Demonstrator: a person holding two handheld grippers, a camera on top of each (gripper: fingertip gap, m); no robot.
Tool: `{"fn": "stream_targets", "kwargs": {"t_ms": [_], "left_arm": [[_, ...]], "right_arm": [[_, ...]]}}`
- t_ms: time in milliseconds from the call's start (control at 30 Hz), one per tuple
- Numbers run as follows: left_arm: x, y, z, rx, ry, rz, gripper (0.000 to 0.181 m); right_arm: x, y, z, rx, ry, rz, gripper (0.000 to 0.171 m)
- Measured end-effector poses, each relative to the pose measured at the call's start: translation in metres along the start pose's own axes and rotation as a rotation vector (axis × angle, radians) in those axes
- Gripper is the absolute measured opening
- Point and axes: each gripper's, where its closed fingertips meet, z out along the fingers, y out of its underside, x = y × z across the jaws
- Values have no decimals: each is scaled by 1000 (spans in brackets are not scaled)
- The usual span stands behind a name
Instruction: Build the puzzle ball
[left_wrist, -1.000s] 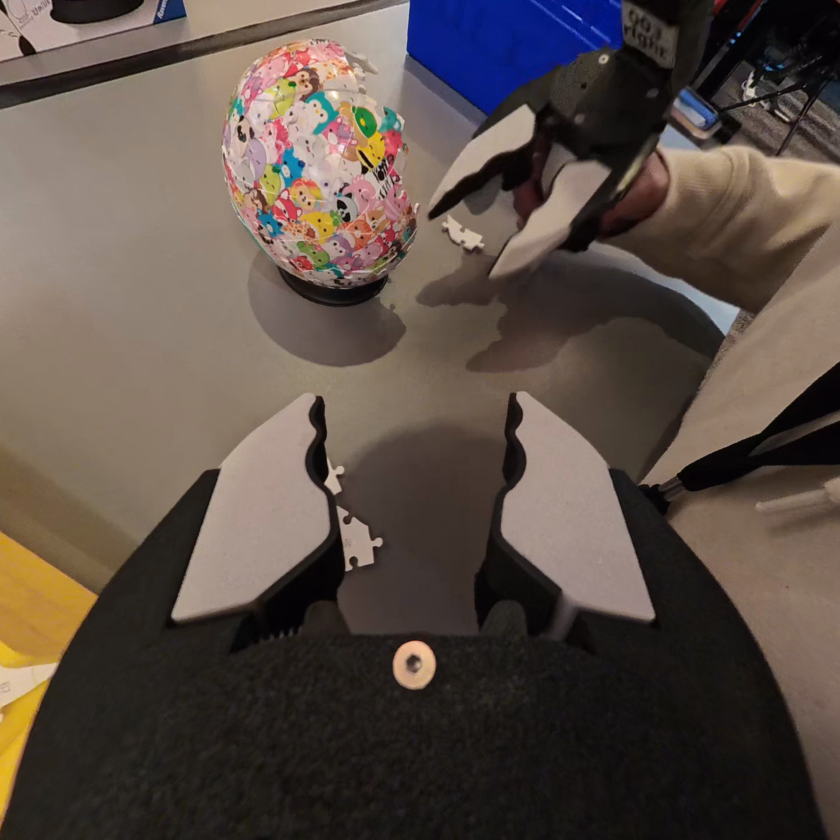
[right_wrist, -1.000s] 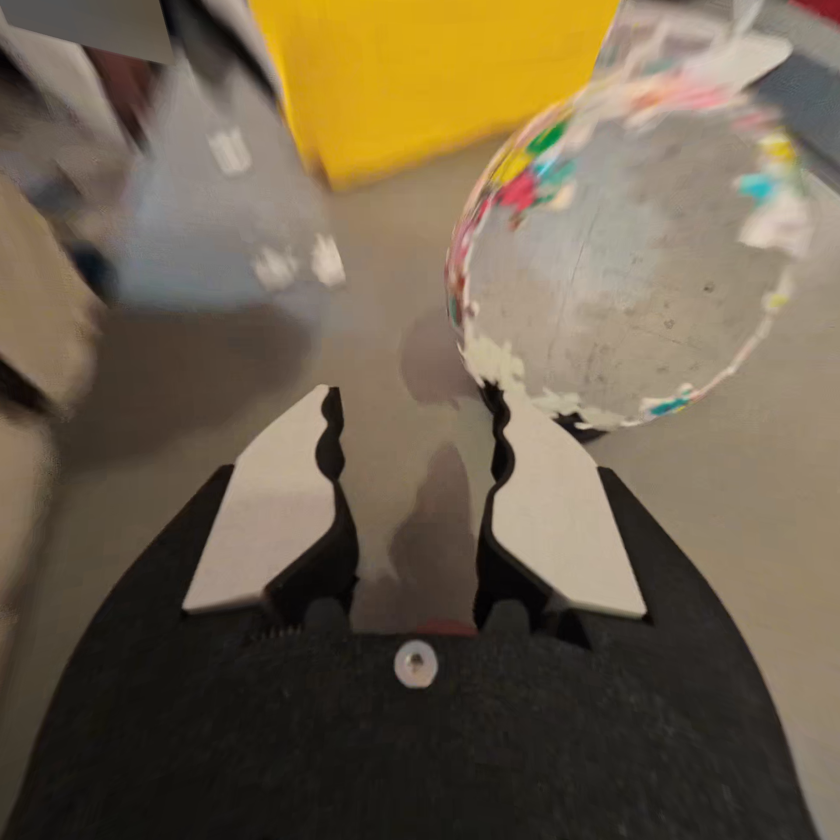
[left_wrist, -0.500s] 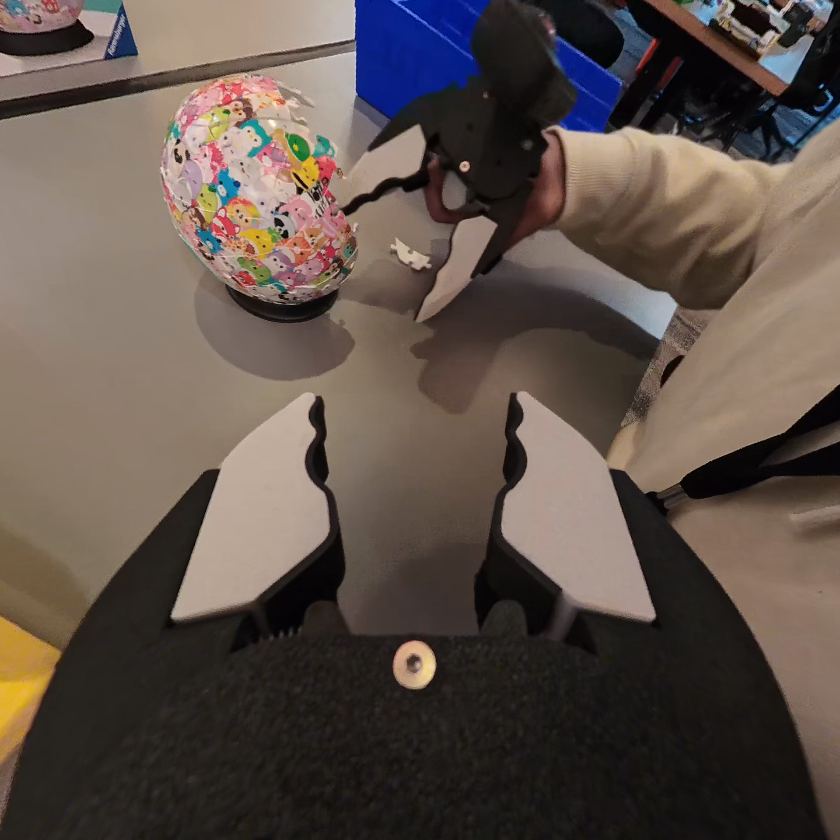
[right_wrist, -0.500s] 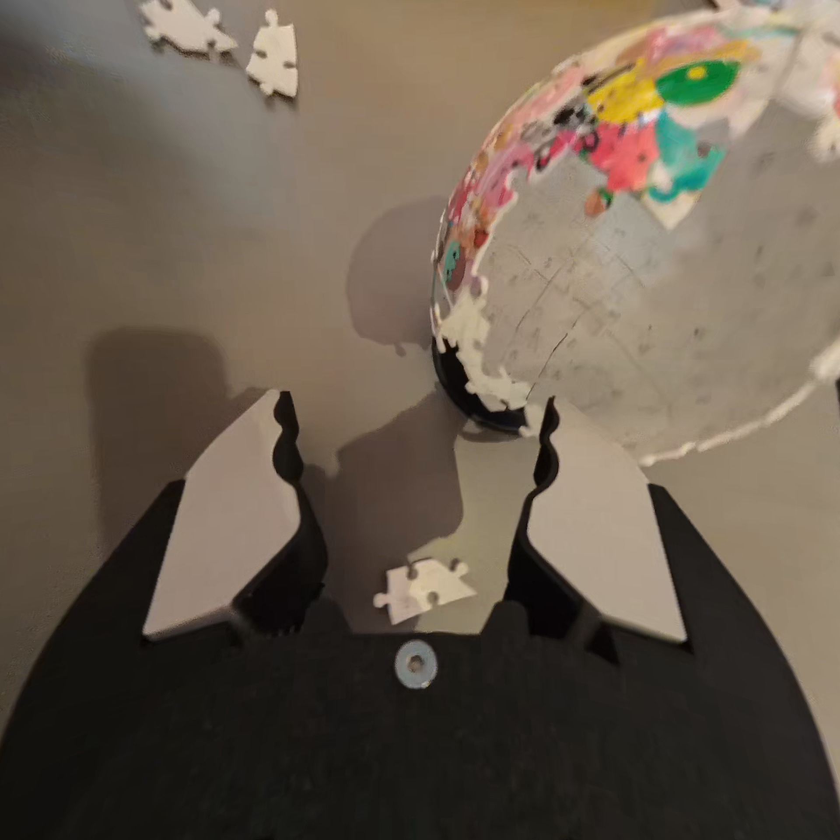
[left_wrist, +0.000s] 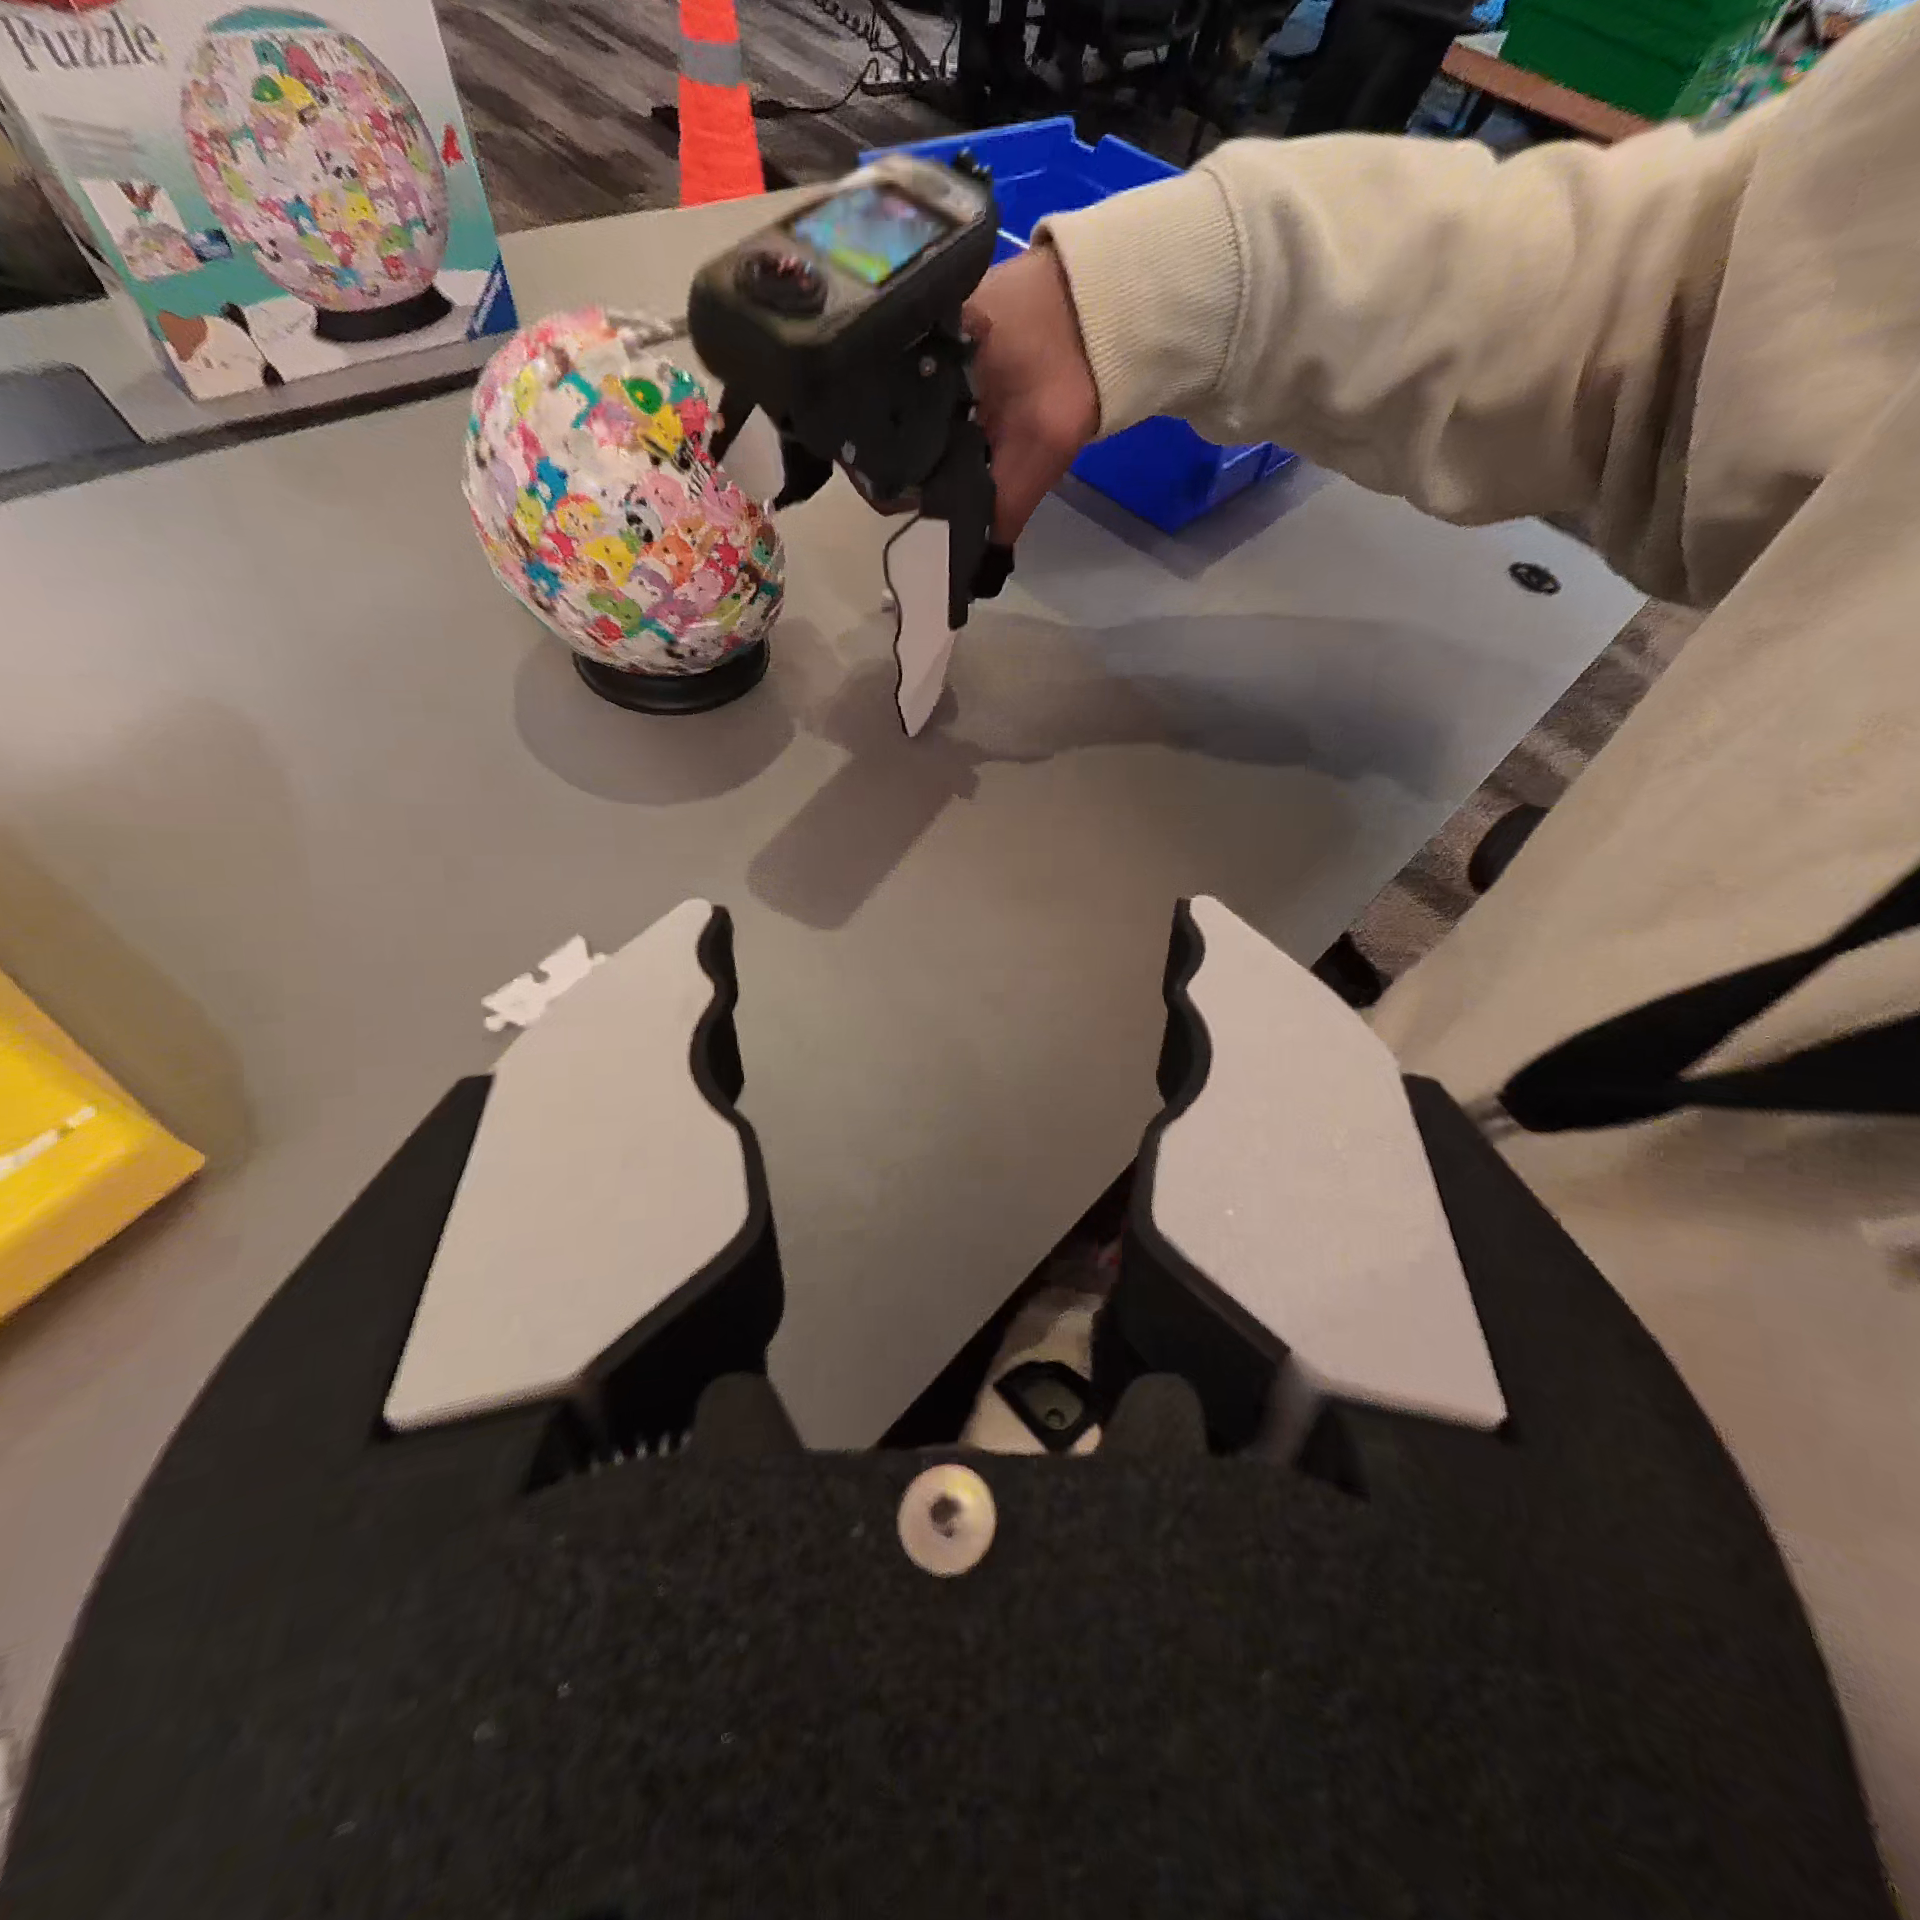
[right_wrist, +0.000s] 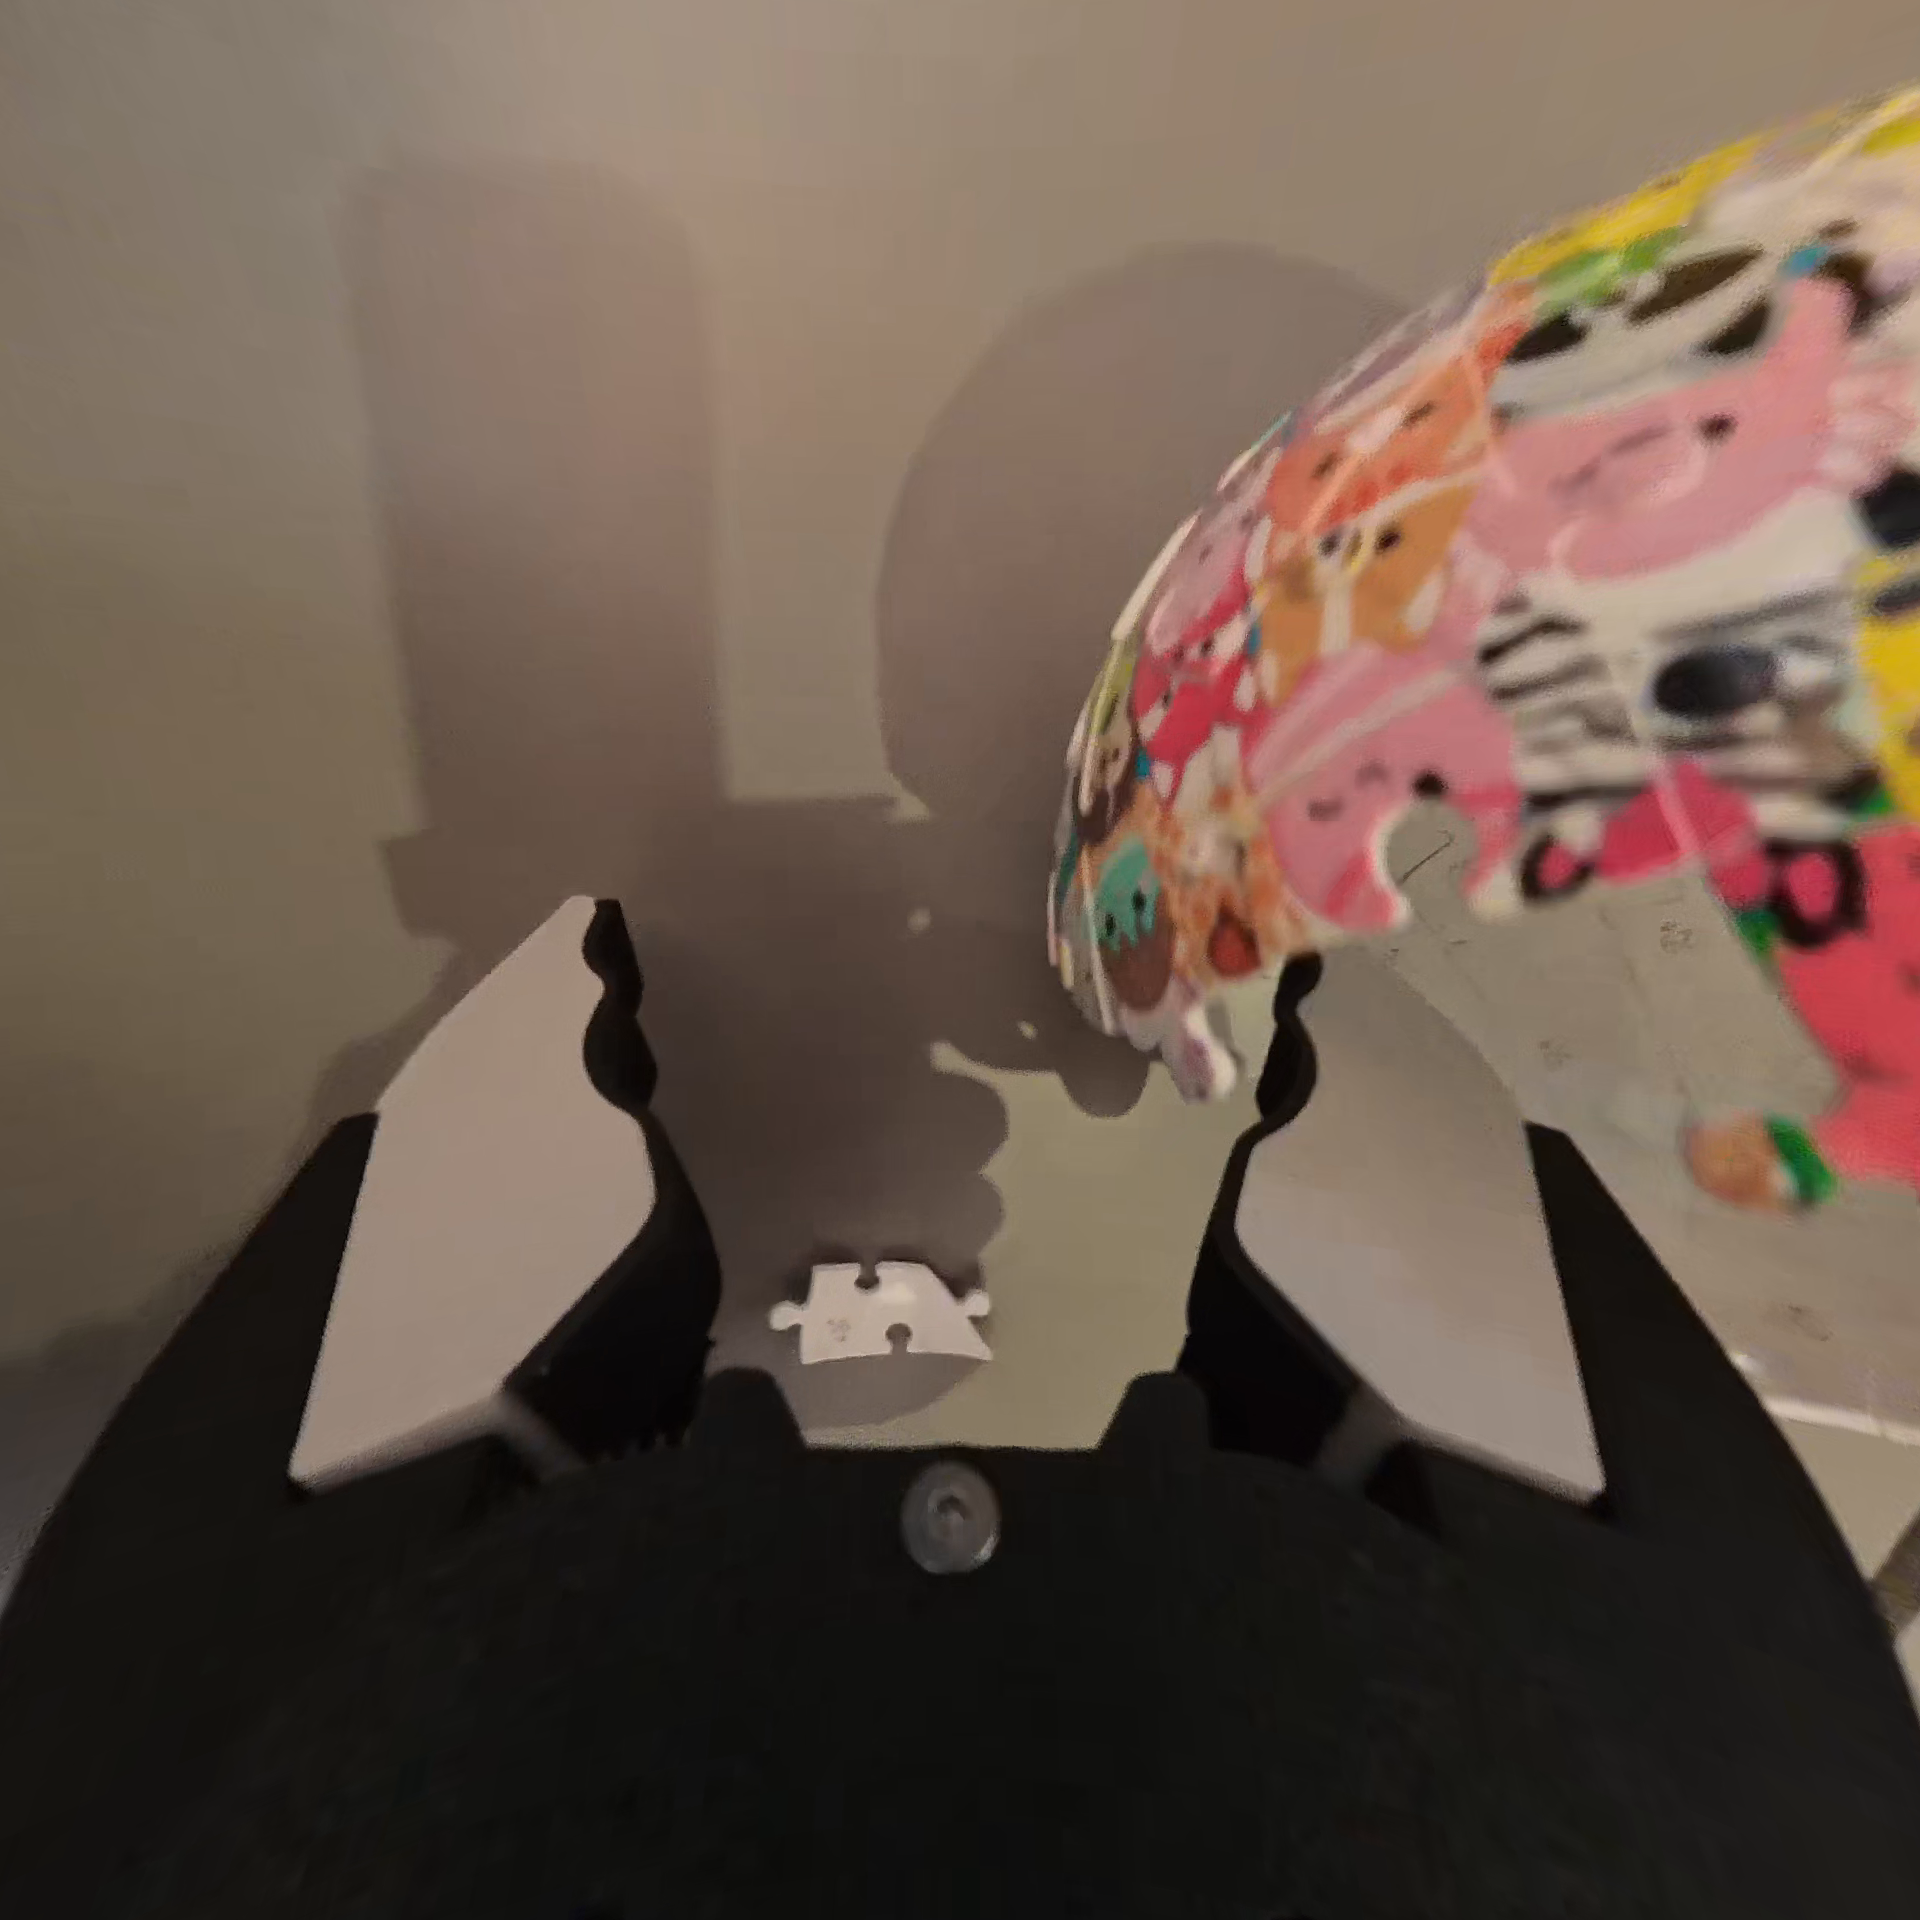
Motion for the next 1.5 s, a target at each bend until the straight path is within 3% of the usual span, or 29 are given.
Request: {"fn": "stream_targets", "kwargs": {"t_ms": [267,1033,1400,1500], "left_arm": [[15,-15,-11,35,29,52,79],[14,-11,-5,-2,20,56,80],[19,-13,2,-15,29,63,80],[18,-16,11,-21,35,66,80]], "right_arm": [[2,7,10,-99,-45,26,116],[-4,-5,10,-91,-60,72,114],[-6,-8,10,-4,-53,128,118],[-3,-19,-14,151,7,142,120]]}}
